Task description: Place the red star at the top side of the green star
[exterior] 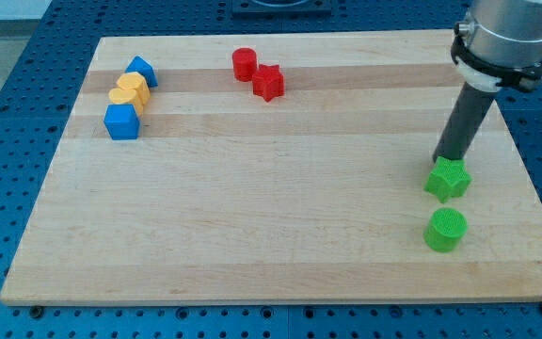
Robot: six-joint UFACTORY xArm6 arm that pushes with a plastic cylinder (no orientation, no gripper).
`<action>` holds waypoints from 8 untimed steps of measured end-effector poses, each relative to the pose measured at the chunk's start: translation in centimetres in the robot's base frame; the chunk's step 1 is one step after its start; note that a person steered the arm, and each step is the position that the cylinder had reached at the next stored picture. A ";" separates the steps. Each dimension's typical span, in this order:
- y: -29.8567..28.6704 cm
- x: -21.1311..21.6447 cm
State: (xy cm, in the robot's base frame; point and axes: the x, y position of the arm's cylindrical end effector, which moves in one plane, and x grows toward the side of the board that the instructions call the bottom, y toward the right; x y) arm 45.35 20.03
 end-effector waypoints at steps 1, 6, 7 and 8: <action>-5.4 -4.6; -28.9 -17.0; -34.6 -17.3; -31.4 -22.8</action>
State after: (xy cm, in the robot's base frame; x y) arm 22.54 -11.35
